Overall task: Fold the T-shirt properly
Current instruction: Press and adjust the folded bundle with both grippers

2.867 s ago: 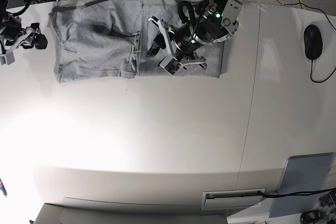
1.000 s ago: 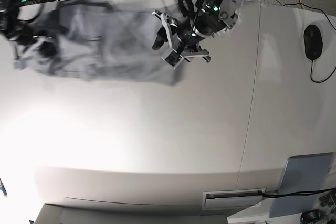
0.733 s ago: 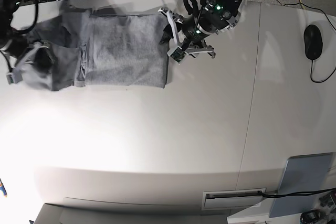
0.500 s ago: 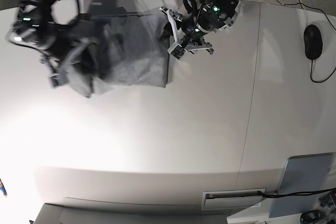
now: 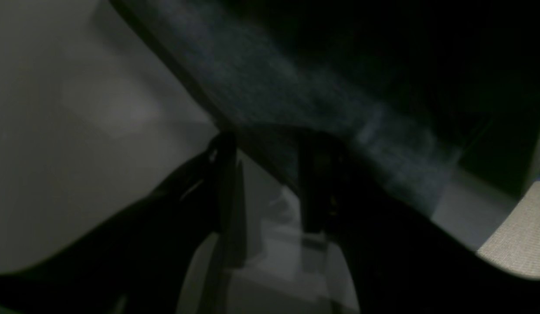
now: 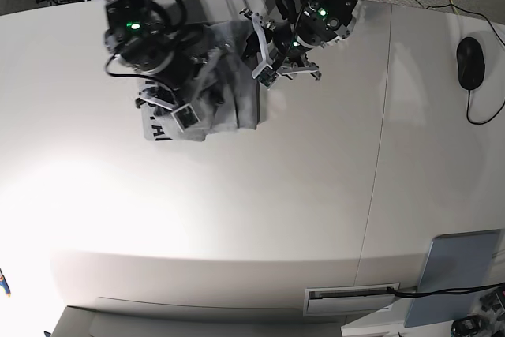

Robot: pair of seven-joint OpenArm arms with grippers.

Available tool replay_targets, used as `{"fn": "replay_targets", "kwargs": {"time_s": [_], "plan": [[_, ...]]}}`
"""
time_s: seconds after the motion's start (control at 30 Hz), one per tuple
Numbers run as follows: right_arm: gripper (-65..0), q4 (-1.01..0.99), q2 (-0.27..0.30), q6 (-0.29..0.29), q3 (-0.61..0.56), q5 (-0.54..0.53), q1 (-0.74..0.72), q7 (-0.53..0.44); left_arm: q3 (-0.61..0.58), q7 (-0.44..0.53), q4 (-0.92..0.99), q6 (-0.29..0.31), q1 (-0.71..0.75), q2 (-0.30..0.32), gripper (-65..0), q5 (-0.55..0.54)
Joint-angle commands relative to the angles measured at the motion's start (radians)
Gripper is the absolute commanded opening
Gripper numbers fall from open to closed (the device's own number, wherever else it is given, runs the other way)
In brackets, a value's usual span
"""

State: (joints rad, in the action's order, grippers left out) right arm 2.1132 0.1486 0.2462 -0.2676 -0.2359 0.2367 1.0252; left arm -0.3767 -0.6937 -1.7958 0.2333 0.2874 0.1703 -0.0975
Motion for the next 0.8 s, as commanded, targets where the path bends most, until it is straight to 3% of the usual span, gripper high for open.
{"fn": "replay_targets", "kwargs": {"time_s": [0.0, 0.2, 0.33, 0.57, 0.67, 0.77], "plan": [[-42.1, 0.019, -0.015, 0.003, -0.008, -0.024, -0.013, -0.037, 0.0, 0.02, -0.016, 0.0, -0.005, 0.006, -39.4, -0.006], [-42.1, 0.019, -0.034, 0.054, -0.028, -0.14, -0.039, -0.031, 0.003, -0.036, -0.027, -0.005, -0.005, 0.013, -39.4, 0.058], [-42.1, 0.019, -0.035, 0.053, -0.028, -0.141, -0.043, -0.012, 0.032, -0.1, -0.054, -0.007, -0.004, 0.013, -39.4, 0.076], [-42.1, 0.019, -0.035, 0.053, -0.025, -0.137, -0.045, 0.016, 0.163, -0.121, -0.094, -0.006, -0.002, 0.013, -39.4, 0.074], [-42.2, 0.019, -0.035, 0.048, -0.025, -0.081, -0.06, 0.013, 0.222, -0.126, -0.126, 0.005, 0.001, 0.013, -39.5, 0.043], [-42.2, 0.019, -0.034, -0.015, -0.025, 0.049, -0.083, 0.0, 0.257, -0.128, -0.171, 0.004, 0.001, 0.013, -40.7, 0.007]]}}
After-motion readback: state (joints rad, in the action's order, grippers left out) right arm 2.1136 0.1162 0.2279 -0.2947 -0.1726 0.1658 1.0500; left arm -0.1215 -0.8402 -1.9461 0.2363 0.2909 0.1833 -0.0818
